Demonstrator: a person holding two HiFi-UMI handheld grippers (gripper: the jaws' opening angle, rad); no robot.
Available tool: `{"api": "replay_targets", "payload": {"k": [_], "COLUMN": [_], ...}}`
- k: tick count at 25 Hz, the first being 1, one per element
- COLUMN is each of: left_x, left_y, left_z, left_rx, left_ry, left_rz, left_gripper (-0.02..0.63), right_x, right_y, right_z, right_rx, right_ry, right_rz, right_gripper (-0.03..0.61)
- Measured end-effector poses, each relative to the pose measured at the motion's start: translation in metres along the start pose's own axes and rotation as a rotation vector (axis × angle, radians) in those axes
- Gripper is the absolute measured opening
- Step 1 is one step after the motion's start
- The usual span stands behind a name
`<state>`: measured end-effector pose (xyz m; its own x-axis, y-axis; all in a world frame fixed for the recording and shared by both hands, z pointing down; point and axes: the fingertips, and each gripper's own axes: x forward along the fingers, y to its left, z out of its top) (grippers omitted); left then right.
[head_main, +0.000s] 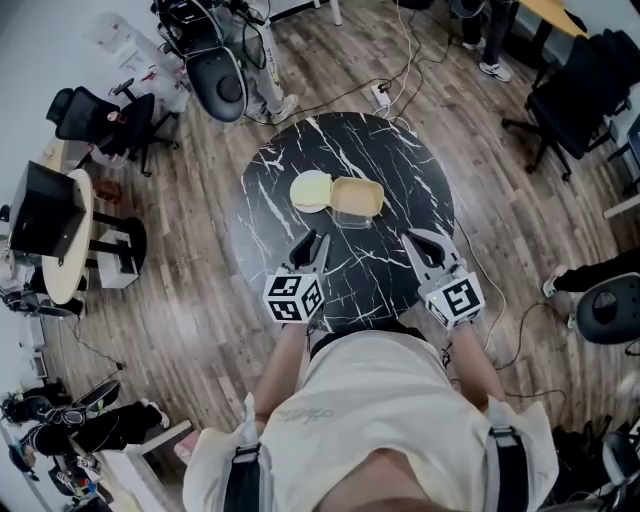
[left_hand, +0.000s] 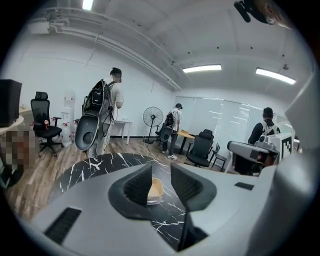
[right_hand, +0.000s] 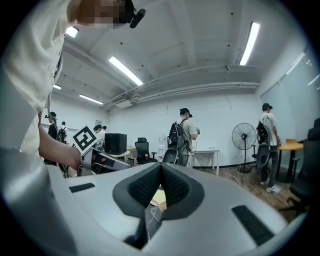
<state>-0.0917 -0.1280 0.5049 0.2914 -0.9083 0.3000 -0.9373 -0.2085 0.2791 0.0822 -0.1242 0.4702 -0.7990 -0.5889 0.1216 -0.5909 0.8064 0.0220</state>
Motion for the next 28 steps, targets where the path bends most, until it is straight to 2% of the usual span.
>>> {"api": "replay_targets", "payload": {"k": [15,20,24,28], "left_x": [0.055,0.076,0.095,0.112], "left_y": [0.053,0.071,0.076,0.087], "left_z": [-0.087,-0.12,-0.137,-0.153], "left_rx": [-0.272,-0.364,-0.447,-0.492], "left_ry": [0.174,0.236,0.275,0.314], "left_rz": [0.023,0.042,0.023,0.037], "left_gripper": [0.127,0.127,0.127,0.127], "right_x": [0.004,0.005,0.008,0.01], "right_y": [-0.011,-0.013,-0.019,-0.027], "right_z": [-0.061,-0.068,-0.072,-0.078], "right_rx": [0.055,0.06,0.069,0.073], "right_ry": [0.124,0.154,0.165,0.184], "right_rz": [-0.057,-0.068,-0.076,-0.084], "right_gripper": [0.008,0.008,0.008,0.008]}}
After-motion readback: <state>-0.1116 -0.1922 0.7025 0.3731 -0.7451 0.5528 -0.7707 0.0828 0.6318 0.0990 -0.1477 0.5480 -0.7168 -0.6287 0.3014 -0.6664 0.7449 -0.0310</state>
